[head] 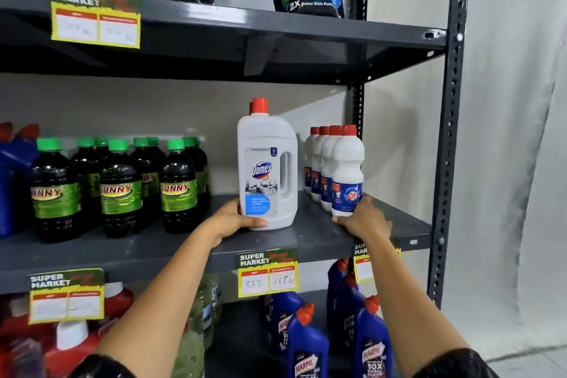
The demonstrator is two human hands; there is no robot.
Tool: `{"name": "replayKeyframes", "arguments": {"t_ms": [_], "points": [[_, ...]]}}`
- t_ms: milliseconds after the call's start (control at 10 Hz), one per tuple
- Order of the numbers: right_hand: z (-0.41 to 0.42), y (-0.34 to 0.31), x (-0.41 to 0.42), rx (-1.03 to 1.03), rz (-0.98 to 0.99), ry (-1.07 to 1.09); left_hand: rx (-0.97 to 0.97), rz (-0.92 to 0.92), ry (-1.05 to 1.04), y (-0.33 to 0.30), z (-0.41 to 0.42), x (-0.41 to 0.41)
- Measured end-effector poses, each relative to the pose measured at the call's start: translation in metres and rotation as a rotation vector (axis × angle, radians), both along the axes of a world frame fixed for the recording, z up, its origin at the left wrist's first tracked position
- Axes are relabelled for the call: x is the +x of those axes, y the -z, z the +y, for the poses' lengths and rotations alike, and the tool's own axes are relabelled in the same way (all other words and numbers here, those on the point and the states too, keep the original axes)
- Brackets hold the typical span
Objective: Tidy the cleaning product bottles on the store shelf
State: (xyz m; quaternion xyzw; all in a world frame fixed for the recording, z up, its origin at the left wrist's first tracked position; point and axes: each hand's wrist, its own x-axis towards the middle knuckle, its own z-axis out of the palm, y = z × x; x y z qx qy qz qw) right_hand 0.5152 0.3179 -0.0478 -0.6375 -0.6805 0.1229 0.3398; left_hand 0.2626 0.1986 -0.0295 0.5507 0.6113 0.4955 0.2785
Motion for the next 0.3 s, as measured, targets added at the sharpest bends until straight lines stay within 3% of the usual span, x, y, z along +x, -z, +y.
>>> {"name": "replayKeyframes", "arguments": {"t_ms": [200, 300], "points": [[-0.004, -0.005, 0.002, -0.087, 0.057, -0.03, -0.027, 0.011, 0.035, -0.001, -0.006, -0.007], [0.003, -0.014, 0.01, -0.119, 0.063, -0.027, 0.055, 0.177, -0.099, 0.003, -0.015, -0.015]]}}
